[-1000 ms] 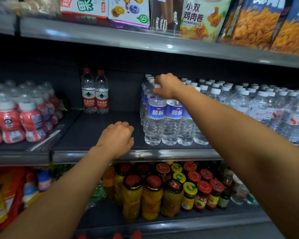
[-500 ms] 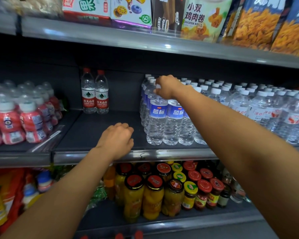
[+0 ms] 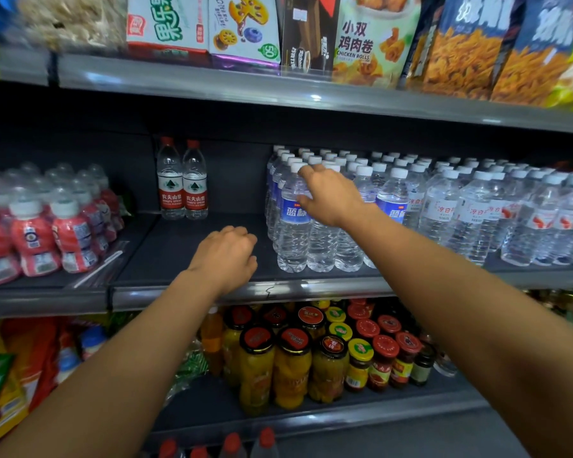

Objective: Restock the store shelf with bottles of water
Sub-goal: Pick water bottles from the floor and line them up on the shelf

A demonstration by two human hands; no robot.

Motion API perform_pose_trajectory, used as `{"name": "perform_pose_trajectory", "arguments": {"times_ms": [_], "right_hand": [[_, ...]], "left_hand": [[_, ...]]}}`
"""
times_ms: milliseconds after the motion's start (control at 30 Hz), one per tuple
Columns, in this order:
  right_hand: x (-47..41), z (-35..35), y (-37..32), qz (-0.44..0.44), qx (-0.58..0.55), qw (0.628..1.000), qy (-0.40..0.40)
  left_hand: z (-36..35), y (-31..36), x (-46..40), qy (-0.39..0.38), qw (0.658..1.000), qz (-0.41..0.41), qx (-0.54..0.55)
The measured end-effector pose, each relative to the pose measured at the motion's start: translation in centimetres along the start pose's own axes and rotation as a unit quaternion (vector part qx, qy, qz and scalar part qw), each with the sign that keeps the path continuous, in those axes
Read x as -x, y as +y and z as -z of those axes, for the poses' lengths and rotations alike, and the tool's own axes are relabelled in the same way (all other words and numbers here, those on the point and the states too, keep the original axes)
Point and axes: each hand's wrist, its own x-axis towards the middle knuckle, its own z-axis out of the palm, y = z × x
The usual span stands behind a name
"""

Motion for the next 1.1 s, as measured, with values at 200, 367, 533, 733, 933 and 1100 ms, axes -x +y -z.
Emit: {"name": "perform_pose_trajectory", "arguments": {"times_ms": [200,367,533,733,933,1100], "right_hand": [[7.7,-1.2,-2.7,0.036,-0.039,0.998,-0.04],[15.8,-3.3,-5.3,0.054,-0.063,0.993,-0.084],[23.7,-6.5,-7.3,0.025,-0.094,0.987,-0.131],[33.0,-11.8,-9.9,-0.044,-0.167,0.968,-0.184],[41.0,-18.8,-12.8,-0.139,-0.223,0.925,-0.274],[44.6,-23.6,-14.5,-0.2,-0.256,0.89,-0.32]], "left_hand": [[1.0,1.5,2.5,0.01,1.0,-0.013,0.007],[-0.8,3.5,7.2,-0.015,1.0,-0.024,-0.007],[-5.3,5.9,13.2,-0.084,0.996,-0.041,0.0],[-11.6,9.0,20.9,-0.163,0.984,-0.067,0.037],[-18.7,9.5,27.9,-0.263,0.959,-0.048,0.098],[-23.5,9.4,31.8,-0.331,0.935,-0.024,0.123]]}}
